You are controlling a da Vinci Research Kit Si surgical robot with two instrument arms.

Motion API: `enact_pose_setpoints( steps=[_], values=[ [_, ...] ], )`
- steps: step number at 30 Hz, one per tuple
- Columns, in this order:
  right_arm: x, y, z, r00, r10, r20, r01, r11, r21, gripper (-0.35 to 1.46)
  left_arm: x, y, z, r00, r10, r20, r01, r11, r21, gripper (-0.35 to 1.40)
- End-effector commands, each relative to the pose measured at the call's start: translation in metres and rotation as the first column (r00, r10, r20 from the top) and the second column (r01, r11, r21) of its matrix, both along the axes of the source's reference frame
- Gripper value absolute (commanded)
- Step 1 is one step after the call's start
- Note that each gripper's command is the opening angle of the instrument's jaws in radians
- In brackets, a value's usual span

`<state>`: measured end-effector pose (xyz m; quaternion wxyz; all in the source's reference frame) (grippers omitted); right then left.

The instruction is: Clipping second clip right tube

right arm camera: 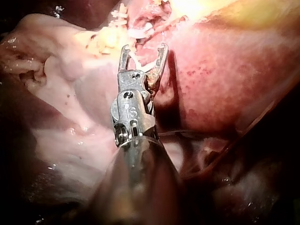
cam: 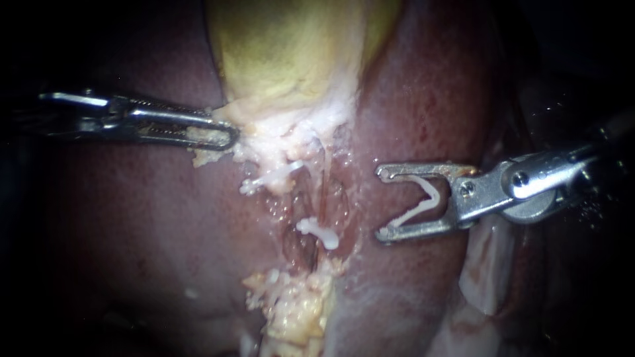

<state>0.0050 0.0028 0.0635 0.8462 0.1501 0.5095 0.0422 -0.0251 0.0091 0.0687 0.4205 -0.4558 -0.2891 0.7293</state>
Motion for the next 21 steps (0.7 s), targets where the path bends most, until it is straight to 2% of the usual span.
enact_pose_setpoints(
  steps=[1, 4, 8, 11, 14, 17, 20, 21],
  values=[
    [0.0000, 0.0000, 0.0000, 1.0000, 0.000, 0.000, 0.000, 1.000, 0.000, 0.50, 0.0004, 0.0001, -0.0005, 1.0000, 0.002, 0.003, -0.002, 1.000, 0.002, -0.35],
    [0.0000, 0.0000, 0.0000, 1.0000, -0.002, -0.001, 0.002, 1.000, 0.001, 0.50, 0.0021, 0.0005, -0.0019, 1.0000, -0.002, 0.001, 0.002, 1.000, 0.005, -0.35],
    [0.0001, 0.0000, 0.0000, 1.0000, -0.004, -0.002, 0.004, 1.000, 0.002, 0.50, 0.0044, 0.0009, -0.0043, 0.9996, -0.024, -0.013, 0.024, 1.000, 0.002, -0.35],
    [0.0002, 0.0000, 0.0000, 1.0000, -0.008, -0.004, 0.008, 1.000, 0.005, 0.50, 0.0047, 0.0012, -0.0049, 0.9995, -0.031, -0.010, 0.031, 1.000, 0.003, -0.35],
    [0.0006, 0.0000, 0.0001, 0.9995, -0.026, -0.016, 0.026, 0.999, 0.030, 0.49, 0.0044, 0.0011, -0.0047, 0.9994, -0.032, -0.011, 0.032, 0.999, 0.002, -0.35],
    [0.0014, -0.0004, 0.0006, 0.9993, -0.031, -0.020, 0.034, 0.986, 0.164, 0.46, 0.0043, 0.0010, -0.0046, 0.9994, -0.033, -0.011, 0.033, 0.999, 0.001, -0.35],
    [0.0028, -0.0012, 0.0016, 1.0000, 0.008, 0.001, -0.008, 0.964, 0.265, 0.45, 0.0043, 0.0010, -0.0046, 0.9994, -0.033, -0.011, 0.033, 0.999, 0.001, -0.35],
    [0.0034, -0.0015, 0.0022, 0.9995, 0.031, 0.008, -0.032, 0.950, 0.311, 0.45, 0.0043, 0.0010, -0.0046, 0.9994, -0.033, -0.011, 0.033, 0.999, 0.001, -0.35]
  ],
)
